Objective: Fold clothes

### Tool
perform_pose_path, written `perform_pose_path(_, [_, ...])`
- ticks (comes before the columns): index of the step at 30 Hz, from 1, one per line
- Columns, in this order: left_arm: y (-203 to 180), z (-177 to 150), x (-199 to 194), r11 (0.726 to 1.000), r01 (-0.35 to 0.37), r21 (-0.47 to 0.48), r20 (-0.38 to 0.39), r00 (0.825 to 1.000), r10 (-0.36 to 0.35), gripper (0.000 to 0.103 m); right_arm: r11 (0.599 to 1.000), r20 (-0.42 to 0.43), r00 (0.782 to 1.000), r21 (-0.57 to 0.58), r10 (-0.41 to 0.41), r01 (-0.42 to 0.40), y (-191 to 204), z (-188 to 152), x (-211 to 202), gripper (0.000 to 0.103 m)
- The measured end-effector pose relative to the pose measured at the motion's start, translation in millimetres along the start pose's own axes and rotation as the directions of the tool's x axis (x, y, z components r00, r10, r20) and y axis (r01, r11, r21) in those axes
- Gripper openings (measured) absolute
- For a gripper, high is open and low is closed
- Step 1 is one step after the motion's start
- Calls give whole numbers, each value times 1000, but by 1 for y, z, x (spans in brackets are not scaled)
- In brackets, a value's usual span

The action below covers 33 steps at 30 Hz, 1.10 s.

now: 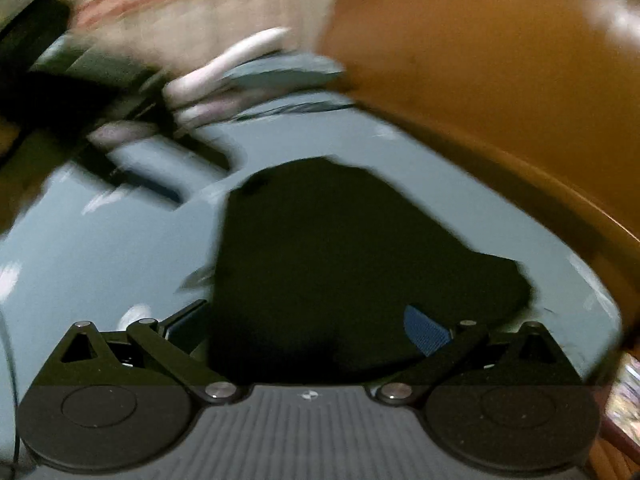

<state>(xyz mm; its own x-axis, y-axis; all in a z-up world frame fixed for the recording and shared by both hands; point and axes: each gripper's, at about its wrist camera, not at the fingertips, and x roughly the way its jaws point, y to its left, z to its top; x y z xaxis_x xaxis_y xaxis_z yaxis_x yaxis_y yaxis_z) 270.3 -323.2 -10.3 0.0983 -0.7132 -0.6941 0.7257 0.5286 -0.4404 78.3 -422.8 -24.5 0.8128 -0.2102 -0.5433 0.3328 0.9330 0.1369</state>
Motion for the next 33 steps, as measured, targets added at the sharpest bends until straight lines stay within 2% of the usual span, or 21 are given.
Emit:
perform_pose_path(3, [-22,10,20,995,54,79,-39,998,-51,76,991,10,999,127,40,-41,-10,-8,7,103])
perform_pose_path(7, [-66,30,59,965,196,174,-134,976,-174,76,988,52,994,118,94,-99,3,-28,16,103])
perform_pose_path(11, [-110,40,112,914,330,237,-258,928,-268,76,996,115,990,36,83,-87,5,-35,14,103])
perform_pose_path(13, [-129,41,140,881,382,278,-319,902,-291,76,998,152,986,9,61,-63,3,-36,12,103])
perform_pose_path(14, [-137,41,152,869,394,298,-341,895,-288,74,999,168,984,2,53,-54,2,-36,11,103])
perform_pose_path(15, [-141,41,163,859,406,311,-362,887,-288,69,999,173,984,11,48,-51,-1,-37,13,103])
perform_pose_path(17, [-145,43,185,839,443,315,-403,863,-304,44,997,166,985,49,56,-65,-7,-37,17,103])
perform_pose_path(19, [-144,43,200,822,492,287,-436,831,-345,42,988,159,984,112,86,-105,-18,-35,22,103])
perform_pose_path(21, [-138,41,204,805,537,253,-453,801,-392,42,979,157,984,176,80,-107,-30,-35,24,103])
perform_pose_path(23, [-127,42,209,810,552,197,-468,779,-417,43,966,149,986,233,81,-115,-40,-35,28,103])
perform_pose_path(24, [-122,42,214,821,542,179,-471,780,-412,44,958,143,986,261,84,-120,-45,-35,30,103])
perform_pose_path(26, [-115,44,229,856,477,199,-455,819,-350,43,951,143,986,283,85,-123,-48,-35,32,103])
perform_pose_path(27, [-113,47,237,872,441,212,-438,841,-319,36,953,147,986,278,82,-121,-47,-35,32,103])
perform_pose_path(28, [-110,49,237,877,430,214,-424,850,-314,32,956,152,985,270,77,-117,-45,-35,30,103])
perform_pose_path(33, [-96,57,211,874,446,192,-358,861,-360,37,958,238,971,275,11,-79,-51,-35,15,103])
